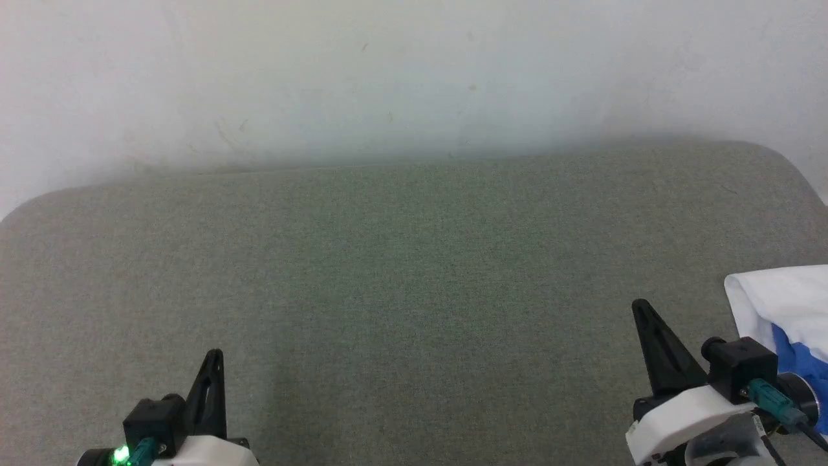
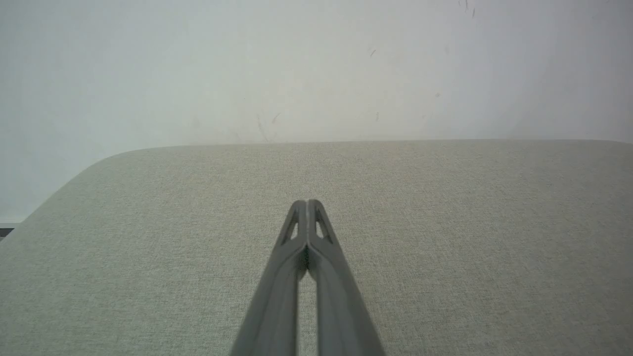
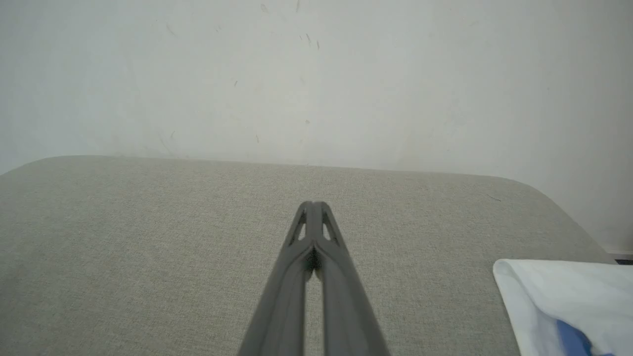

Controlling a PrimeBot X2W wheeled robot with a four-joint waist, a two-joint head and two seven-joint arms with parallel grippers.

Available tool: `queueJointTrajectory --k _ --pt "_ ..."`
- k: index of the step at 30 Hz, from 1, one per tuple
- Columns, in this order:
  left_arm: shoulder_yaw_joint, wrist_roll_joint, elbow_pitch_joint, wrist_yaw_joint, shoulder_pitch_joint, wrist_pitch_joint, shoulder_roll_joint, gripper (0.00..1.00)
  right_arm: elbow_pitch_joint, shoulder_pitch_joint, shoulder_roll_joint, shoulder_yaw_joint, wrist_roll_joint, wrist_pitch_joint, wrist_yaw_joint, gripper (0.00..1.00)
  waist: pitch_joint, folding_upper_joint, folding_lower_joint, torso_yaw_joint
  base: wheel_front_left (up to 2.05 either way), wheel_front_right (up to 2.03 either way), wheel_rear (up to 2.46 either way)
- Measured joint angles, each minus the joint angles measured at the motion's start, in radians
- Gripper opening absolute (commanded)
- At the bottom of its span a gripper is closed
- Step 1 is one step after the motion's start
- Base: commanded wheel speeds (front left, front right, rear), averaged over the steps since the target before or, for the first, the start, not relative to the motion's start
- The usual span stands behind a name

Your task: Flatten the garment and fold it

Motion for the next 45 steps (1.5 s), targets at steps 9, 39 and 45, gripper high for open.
queueJointTrajectory --k 9,39,45 --pt "-0.003 0.009 -0.008 0.0 -0.015 0.014 -0.007 0.0 0.001 -0.004 0.0 -0.002 -0.008 0.006 0.0 0.0 0.0 0.0 0.0 0.001 0.0 0.0 0.0" --pt "-0.015 0.049 -0.037 0.0 -0.041 0.071 -0.03 0.0 0.003 -0.022 0.0 -0.009 -0.036 0.018 0.0 0.0 -0.001 0.0 0.0 0.003 0.0 0.0 0.0" --pt "-0.017 0.054 -0.041 0.0 -0.045 0.08 -0.035 0.0 0.004 -0.023 0.0 -0.01 -0.042 0.023 0.0 0.0 -0.001 0.0 0.0 0.003 0.0 0.0 0.0"
